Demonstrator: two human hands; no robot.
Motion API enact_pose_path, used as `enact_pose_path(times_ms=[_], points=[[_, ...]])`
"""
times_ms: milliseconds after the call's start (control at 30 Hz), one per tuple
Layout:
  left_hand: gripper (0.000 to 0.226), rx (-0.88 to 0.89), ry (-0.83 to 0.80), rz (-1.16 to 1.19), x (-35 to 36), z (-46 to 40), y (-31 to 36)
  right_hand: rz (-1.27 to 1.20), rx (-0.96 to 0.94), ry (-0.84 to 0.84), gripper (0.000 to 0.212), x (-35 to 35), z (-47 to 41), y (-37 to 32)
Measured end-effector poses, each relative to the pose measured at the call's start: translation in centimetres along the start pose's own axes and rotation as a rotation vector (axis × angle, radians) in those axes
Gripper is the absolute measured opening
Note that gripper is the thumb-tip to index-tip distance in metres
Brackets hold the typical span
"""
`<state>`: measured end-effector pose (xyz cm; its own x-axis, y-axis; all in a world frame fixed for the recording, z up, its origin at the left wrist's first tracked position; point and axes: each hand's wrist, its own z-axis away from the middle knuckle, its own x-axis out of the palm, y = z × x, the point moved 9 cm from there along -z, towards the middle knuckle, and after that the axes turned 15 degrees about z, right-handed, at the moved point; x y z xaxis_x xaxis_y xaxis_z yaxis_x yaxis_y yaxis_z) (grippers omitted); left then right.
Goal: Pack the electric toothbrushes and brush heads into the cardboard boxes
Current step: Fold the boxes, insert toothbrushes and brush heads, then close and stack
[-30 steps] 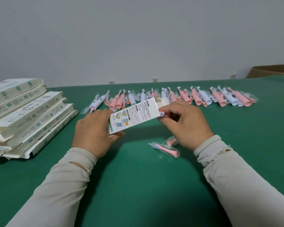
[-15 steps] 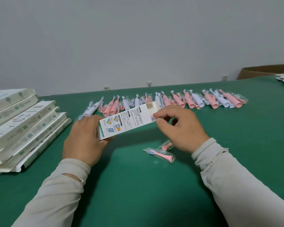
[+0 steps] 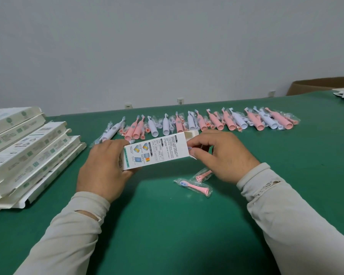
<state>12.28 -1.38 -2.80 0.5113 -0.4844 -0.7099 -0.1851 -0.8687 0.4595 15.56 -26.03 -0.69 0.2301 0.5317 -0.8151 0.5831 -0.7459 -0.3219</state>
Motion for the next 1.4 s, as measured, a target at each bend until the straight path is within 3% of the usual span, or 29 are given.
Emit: enact_pose_path(times_ms=[133, 333, 467, 533, 700, 767, 833, 933, 1033, 1100, 1167, 1267, 1400], points=[[0.053, 0.013, 0.030, 0.023, -0.1, 0.2, 0.3, -0.119, 0.025, -0.006, 0.014, 0.0, 0.0, 0.4], [0.052, -0.008, -0.014, -0.008, 0.4, 0.2, 0.0, -0.106, 0.014, -0.154, 0.019, 2.0, 0.1, -0.1], [0.051, -0.015, 0.026, -0.008, 0.1, 0.0, -0.2, -0.220, 0.158, 0.048, 0.026, -1.0, -0.1, 2.1], [0.050, -0.022, 0.033, -0.021, -0.1, 0.0, -0.5, -0.138, 0.228, 0.083, 0.029, -2.1, 0.2, 3.5], [0.050, -0.030, 0.029, -0.035, 0.1, 0.0, -0.6, 0.321, 0.283, -0.466, 0.026, 2.4, 1.6, 4.7], [0.050, -0.029, 0.024, -0.041, 0.2, -0.1, -0.6, 0.389, 0.282, -0.547, 0.030, 3.6, 1.9, 4.7], [0.051, -0.034, 0.021, -0.045, 0.3, 0.0, -0.6, 0.391, 0.288, -0.562, 0.019, 4.2, 1.9, 4.8], [0.050, -0.046, 0.025, -0.046, 0.3, 0.0, -0.7, 0.393, 0.308, -0.499, 0.018, 3.4, 1.8, 5.7], [0.047, -0.084, 0.060, -0.059, -0.3, 0.0, -1.1, 0.288, 0.317, -0.220, 0.013, 0.3, 0.9, 6.2], [0.046, -0.102, 0.083, -0.064, -0.6, 0.1, -1.2, -0.002, 0.311, 0.096, 0.006, -2.2, 0.4, 5.6], [0.048, -0.103, 0.077, -0.071, -0.6, 0.1, -1.2, -0.415, 0.297, 0.253, 0.004, -2.7, 0.2, 4.4], [0.051, -0.095, 0.040, -0.092, -0.2, 0.1, -1.0, -0.684, 0.248, 0.204, 0.009, -1.4, -0.2, 2.4], [0.052, -0.097, 0.039, -0.063, -0.4, 0.0, -0.8, -0.461, 0.337, 0.136, 0.013, 0.0, 0.0, 3.9]])
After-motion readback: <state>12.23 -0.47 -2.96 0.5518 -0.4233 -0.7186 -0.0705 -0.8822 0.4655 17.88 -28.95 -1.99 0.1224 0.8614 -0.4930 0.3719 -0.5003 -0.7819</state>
